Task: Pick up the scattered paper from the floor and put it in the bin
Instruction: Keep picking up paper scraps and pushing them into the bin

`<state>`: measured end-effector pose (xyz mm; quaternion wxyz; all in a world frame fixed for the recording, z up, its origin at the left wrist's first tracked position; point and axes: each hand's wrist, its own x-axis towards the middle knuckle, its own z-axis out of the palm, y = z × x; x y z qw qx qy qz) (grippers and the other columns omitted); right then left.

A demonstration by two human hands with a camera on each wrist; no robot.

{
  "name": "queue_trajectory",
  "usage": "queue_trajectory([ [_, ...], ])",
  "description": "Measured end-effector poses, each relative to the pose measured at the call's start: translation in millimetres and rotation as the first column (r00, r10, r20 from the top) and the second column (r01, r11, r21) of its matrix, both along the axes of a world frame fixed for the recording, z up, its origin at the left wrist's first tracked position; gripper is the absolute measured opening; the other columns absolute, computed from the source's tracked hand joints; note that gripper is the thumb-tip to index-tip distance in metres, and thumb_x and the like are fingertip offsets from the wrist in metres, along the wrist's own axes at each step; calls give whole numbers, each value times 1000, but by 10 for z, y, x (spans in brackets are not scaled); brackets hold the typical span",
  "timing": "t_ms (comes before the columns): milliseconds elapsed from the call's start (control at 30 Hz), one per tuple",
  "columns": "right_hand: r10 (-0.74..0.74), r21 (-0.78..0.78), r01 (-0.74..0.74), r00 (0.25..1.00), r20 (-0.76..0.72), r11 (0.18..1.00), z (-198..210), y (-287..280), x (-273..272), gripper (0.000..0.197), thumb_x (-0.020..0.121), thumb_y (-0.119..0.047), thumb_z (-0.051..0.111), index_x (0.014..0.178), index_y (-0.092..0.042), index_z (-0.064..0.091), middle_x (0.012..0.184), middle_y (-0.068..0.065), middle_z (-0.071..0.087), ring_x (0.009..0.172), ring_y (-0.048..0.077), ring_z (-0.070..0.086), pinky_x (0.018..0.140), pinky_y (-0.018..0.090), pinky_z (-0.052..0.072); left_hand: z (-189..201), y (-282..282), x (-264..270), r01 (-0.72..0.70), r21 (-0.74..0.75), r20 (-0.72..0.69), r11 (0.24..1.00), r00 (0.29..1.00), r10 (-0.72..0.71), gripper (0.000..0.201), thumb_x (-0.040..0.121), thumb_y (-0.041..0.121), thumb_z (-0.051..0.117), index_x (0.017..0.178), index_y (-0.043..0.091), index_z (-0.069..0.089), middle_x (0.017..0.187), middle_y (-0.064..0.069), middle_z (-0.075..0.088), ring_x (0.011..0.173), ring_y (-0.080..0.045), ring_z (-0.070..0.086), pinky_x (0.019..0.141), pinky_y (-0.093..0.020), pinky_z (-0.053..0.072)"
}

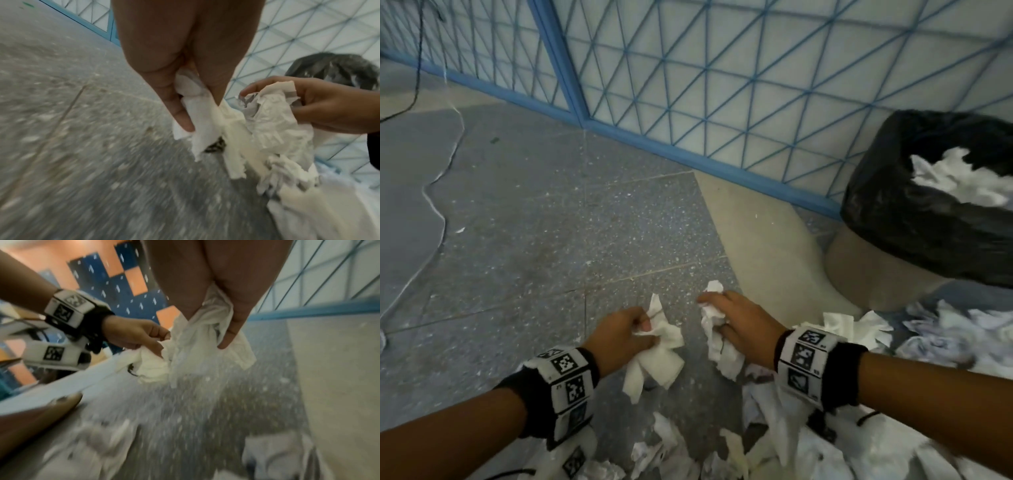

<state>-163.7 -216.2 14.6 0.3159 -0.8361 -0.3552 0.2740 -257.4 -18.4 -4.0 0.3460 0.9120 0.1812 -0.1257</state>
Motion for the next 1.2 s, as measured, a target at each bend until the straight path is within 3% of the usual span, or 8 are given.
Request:
queue_trajectory([
  [267, -318, 393, 195, 906, 278, 899, 1160, -631, 559, 43, 88, -6, 55, 127, -18, 42, 127, 4, 52, 115, 14, 50, 93, 17, 36, 1176, -470, 1000, 204, -85, 415, 975, 897, -151, 35, 78, 18, 73, 59, 33, 48, 66, 16, 60, 64, 6, 54, 57, -1, 37],
  [400, -571, 491, 337, 671, 473, 803, 1748, -1250, 1076, 44, 82, 2, 57, 122, -12, 45, 122, 8, 54, 110, 17, 50, 83, 5, 33, 1852, -1128, 1678, 297, -125, 687, 947, 714, -134, 31, 79, 21, 72, 65, 32, 47, 67, 19, 57, 63, 15, 51, 60, -1, 37],
  [567, -784, 533, 580, 382, 490, 616, 1980, -1881, 1541, 41, 81, -6, 60, 120, -9, 45, 123, 21, 49, 113, 32, 49, 76, 17, 29, 2308, -2186, 2338, 371, -172, 865, 912, 499, -40, 34, 80, 16, 69, 65, 29, 41, 73, 10, 54, 67, 8, 51, 62, -3, 35],
  [633, -710, 285, 685, 482, 514, 671, 1940, -1989, 1593, 48, 81, -22, 63, 124, -6, 45, 126, 25, 47, 119, 35, 46, 86, 27, 35, 2249, -2511, 2502, 406, -43, 816, 913, 542, -203, 18, 82, 9, 63, 76, 19, 49, 92, -8, 61, 88, -18, 61, 70, -13, 38],
  [733, -460, -237, 632, 728, 507, 738, 1861, -2067, 1558, 47, 87, -24, 61, 128, -5, 49, 133, 19, 51, 124, 32, 46, 96, 32, 38, 2001, -2750, 2623, 566, 344, 317, 749, 681, -660, 24, 86, 15, 59, 107, 3, 58, 120, -18, 59, 116, -32, 54, 94, -31, 41],
  [867, -512, -269, 683, 704, 492, 679, 1915, -2219, 1539, 43, 83, -15, 61, 126, -11, 54, 135, 15, 50, 122, 28, 48, 93, 28, 40, 1901, -2682, 2676, 567, 489, 205, 662, 663, -720, 28, 82, 22, 61, 106, 7, 62, 125, -16, 53, 122, -34, 47, 102, -40, 41],
  [1000, -426, -449, 599, 795, 432, 663, 1846, -2086, 1610, 31, 81, -11, 63, 112, -8, 63, 84, 5, 63, 70, 18, 55, 60, 21, 43, 1821, -2639, 2662, 556, 604, 99, 571, 658, -746, 40, 87, 23, 57, 127, 15, 57, 137, -15, 45, 128, -34, 40, 109, -40, 36],
  [1200, -303, -518, 513, 846, 438, 684, 1583, -1779, 1694, 30, 91, -10, 50, 119, -2, 58, 127, 19, 58, 107, 28, 56, 92, 32, 42, 1798, -2544, 2544, 583, 462, 200, 669, 666, -719, 38, 94, 10, 43, 129, 3, 53, 137, -15, 53, 128, -28, 49, 102, -27, 37],
])
